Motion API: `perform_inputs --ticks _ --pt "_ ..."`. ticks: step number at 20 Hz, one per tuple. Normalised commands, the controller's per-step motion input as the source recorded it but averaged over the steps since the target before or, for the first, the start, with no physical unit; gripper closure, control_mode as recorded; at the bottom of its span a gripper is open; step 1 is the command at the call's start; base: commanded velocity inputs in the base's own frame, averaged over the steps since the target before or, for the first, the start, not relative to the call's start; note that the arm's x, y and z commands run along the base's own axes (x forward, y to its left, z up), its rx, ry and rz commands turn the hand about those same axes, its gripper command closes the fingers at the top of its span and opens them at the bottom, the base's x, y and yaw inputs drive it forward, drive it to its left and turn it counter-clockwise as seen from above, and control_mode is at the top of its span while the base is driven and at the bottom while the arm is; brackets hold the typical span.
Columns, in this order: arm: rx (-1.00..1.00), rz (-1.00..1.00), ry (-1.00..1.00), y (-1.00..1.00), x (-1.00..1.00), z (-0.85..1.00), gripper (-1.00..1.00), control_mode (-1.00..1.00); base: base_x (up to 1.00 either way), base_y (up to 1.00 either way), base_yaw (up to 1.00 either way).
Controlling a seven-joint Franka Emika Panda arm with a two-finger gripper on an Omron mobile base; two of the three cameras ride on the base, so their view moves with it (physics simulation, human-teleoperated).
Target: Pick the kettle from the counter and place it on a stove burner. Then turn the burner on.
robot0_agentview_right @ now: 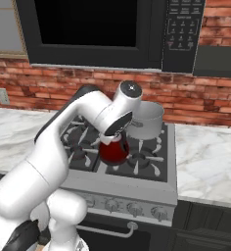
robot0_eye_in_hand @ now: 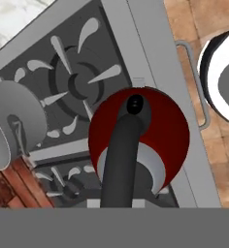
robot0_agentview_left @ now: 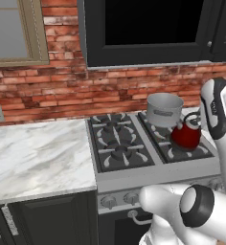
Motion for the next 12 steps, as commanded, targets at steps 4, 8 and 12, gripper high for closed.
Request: perform_inputs --ticks 4,8,12 --pt "-0.09 0.06 0.04 -0.15 0.24 -0.08 1.0 -1.0 0.0 0.0 0.0" --pt "-0.04 0.08 0.0 -0.21 0.08 -0.03 1.0 -1.0 0.0 0.0 0.0" --pt "0.0 0.05 0.0 -0.16 0.0 0.0 1.0 -1.0 0.0 0.0 0.0"
